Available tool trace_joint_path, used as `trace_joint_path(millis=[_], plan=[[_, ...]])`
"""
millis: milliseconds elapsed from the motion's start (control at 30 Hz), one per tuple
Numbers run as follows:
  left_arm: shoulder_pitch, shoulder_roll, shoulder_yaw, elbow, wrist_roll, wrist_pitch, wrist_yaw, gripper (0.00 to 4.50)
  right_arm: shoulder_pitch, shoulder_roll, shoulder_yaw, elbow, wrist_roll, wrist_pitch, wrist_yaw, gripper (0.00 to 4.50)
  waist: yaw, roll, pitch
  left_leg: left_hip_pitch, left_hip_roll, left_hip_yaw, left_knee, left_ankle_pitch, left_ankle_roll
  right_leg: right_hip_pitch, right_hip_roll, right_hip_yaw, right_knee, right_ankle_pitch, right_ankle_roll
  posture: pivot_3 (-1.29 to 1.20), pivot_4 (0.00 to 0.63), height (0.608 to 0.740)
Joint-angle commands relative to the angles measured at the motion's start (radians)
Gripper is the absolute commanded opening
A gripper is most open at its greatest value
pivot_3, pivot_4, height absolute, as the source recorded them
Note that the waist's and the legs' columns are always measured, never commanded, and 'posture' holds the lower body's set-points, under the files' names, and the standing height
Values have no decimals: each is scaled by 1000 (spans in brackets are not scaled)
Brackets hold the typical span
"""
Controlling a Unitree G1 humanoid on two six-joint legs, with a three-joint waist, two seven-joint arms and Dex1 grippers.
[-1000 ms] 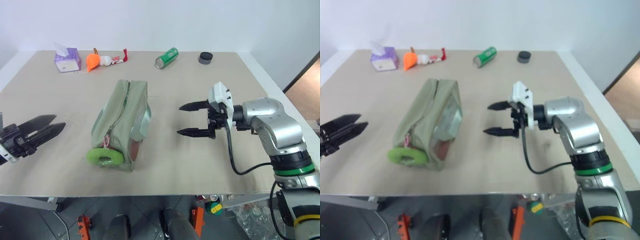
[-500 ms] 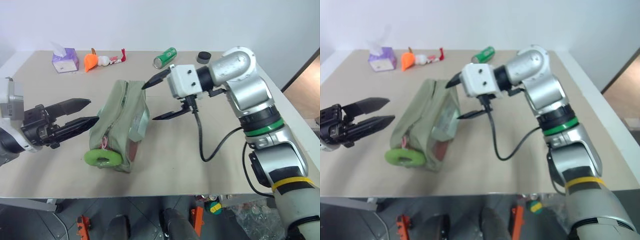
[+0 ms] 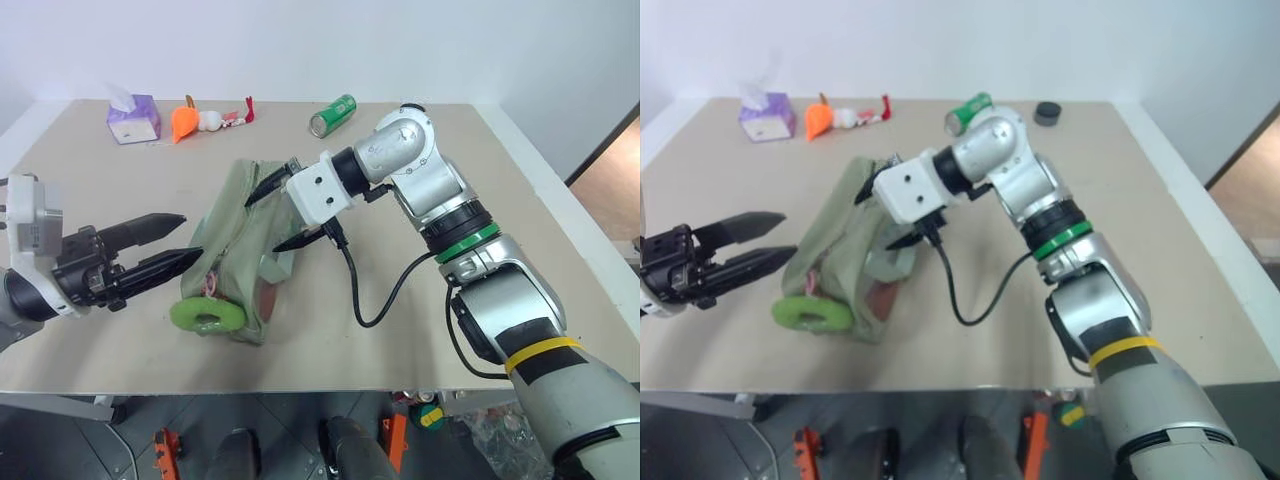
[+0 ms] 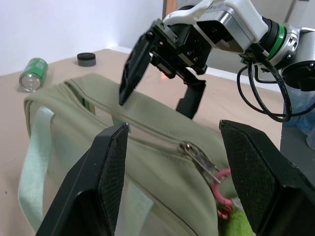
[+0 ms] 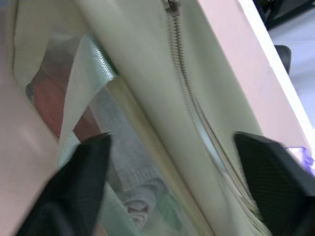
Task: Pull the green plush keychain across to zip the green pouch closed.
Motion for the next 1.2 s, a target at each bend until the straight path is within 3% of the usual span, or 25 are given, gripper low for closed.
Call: trace_joint_path(millis=[33, 233, 267, 733, 1033, 1200], plan=[[9, -1, 43, -29, -23, -12, 19, 3079, -11, -3, -7, -1, 1, -25, 27, 2220, 0, 0, 0, 0, 0, 0, 0, 0, 0, 0, 0, -1, 0, 0, 0, 0, 150, 740], [22, -19, 46, -36, -40, -21, 52, 3079, 21, -17, -6, -15, 2, -21, 46, 223, 0, 0, 0, 0, 1, -4, 0, 0, -1, 0, 0, -5, 1, -1, -2, 0, 150, 740], [22, -22, 48, -37, -44, -22, 58, 3079, 26, -20, -6, -17, 2, -20, 47, 63, 0, 0, 0, 0, 2, -4, 0, 0, -1, 1, 1, -6, 1, -1, -3, 0, 150, 740], [42, -67, 62, -51, -66, -50, 116, 3079, 117, -74, -15, -54, -18, 17, 6, 63, 2, 0, 0, 2, 3, -7, 1, 4, -7, 3, 2, -8, 3, -2, -2, 0, 150, 740], [36, -84, 32, -52, -50, -69, 126, 3079, 29, -68, -118, -33, 22, 125, -138, 63, 2, 0, 0, 3, 5, -8, 1, 8, -12, 2, 5, -8, 7, -1, -3, 0, 150, 740], [28, -89, 13, -59, -49, -75, 135, 3079, -39, -129, -181, -49, 16, 199, -206, 63, 4, 0, 0, 3, 5, -8, 0, 8, -12, 1, 6, -8, 8, -1, -5, 0, 150, 740]])
